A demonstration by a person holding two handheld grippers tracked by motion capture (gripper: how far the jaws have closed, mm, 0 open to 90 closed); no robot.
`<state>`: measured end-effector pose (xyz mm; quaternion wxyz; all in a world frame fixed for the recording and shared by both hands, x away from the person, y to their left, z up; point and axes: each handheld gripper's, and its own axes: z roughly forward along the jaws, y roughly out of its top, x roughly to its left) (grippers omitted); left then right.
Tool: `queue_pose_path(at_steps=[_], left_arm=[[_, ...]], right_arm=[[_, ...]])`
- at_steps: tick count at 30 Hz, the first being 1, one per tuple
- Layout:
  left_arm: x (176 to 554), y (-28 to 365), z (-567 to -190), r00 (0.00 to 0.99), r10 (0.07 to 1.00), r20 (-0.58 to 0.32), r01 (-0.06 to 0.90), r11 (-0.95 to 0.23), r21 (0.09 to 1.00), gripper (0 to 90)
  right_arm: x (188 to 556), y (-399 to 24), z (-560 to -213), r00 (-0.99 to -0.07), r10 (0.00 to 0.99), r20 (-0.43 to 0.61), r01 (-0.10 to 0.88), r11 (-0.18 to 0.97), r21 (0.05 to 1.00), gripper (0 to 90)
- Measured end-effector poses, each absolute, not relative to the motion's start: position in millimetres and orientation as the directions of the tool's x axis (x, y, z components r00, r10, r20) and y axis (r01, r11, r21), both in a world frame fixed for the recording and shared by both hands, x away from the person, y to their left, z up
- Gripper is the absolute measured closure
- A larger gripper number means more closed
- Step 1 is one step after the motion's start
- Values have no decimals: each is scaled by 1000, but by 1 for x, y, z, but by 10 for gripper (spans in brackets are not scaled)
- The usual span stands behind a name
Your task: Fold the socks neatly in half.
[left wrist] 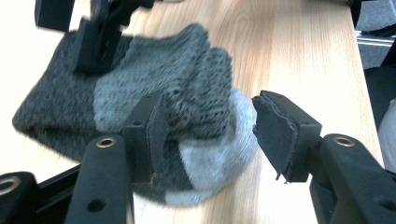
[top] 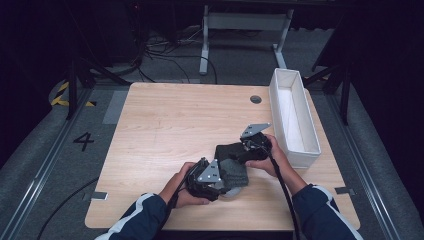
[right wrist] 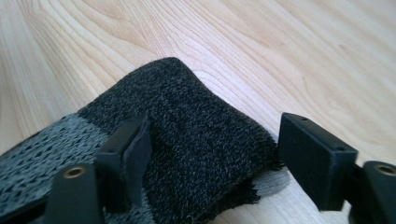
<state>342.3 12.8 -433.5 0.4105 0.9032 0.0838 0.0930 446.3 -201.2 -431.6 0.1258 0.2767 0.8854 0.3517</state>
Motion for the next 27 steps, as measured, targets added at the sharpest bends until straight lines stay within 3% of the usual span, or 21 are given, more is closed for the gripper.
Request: queue_pose_path(at_steps=[9,13,16,27], left_arm=[[347,10,-439,975,217,57,98,-642,761,403],[348,7,-445,977,205,53,98,-657,748,410],[348,8,-447,978,202,55,98,-673,734,417],[349,13,-462,983,177,38,107,-738,666,446]], right_arm=[[455,-199,-447,-795,607,7,451,583,676,135],[463,-202,-458,-758,646,93,534,533,656,4],[468,-203,-464,-753,640,155,563,505,654,4],[469,-200,-471,-780,587,217,567,518,640,10]])
